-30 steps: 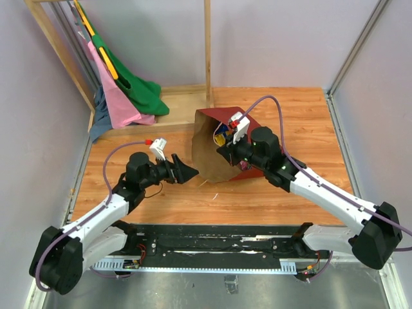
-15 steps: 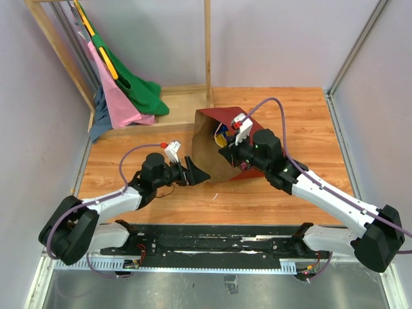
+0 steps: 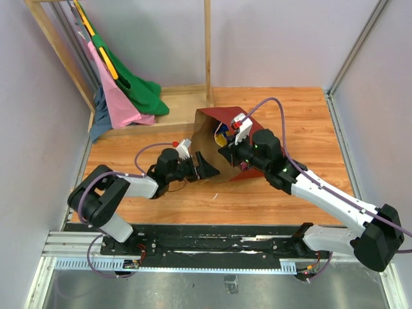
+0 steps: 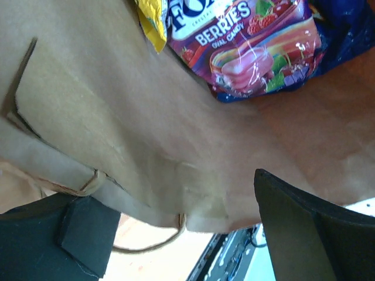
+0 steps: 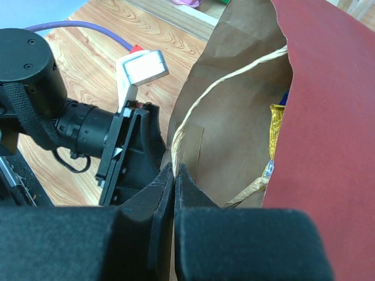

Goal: Take the snacks out of the paper bag
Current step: Adjust the paper bag at the center of the board.

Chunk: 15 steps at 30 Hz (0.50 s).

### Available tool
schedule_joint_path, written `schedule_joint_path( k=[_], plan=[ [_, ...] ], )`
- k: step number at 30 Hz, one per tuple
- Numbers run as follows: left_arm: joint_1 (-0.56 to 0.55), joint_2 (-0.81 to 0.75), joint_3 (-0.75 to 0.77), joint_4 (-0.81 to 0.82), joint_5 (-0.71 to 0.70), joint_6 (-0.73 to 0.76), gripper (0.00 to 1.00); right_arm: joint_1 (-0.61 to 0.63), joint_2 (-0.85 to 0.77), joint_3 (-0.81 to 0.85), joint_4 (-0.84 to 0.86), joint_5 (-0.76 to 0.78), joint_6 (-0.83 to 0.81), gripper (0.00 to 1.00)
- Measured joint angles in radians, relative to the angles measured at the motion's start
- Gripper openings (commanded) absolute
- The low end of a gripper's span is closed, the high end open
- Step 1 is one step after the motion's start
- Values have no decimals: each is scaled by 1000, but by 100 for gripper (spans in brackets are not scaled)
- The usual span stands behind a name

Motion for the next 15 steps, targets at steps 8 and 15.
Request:
schedule_joint_path(
  k=[8, 15],
  plan=[
    [0, 167, 56, 179, 35, -117, 86, 0, -2, -32, 7, 26, -1, 1],
    [-11, 282, 130, 247, 48, -159, 75, -10, -5, -56, 0, 70, -33, 1]
  ],
)
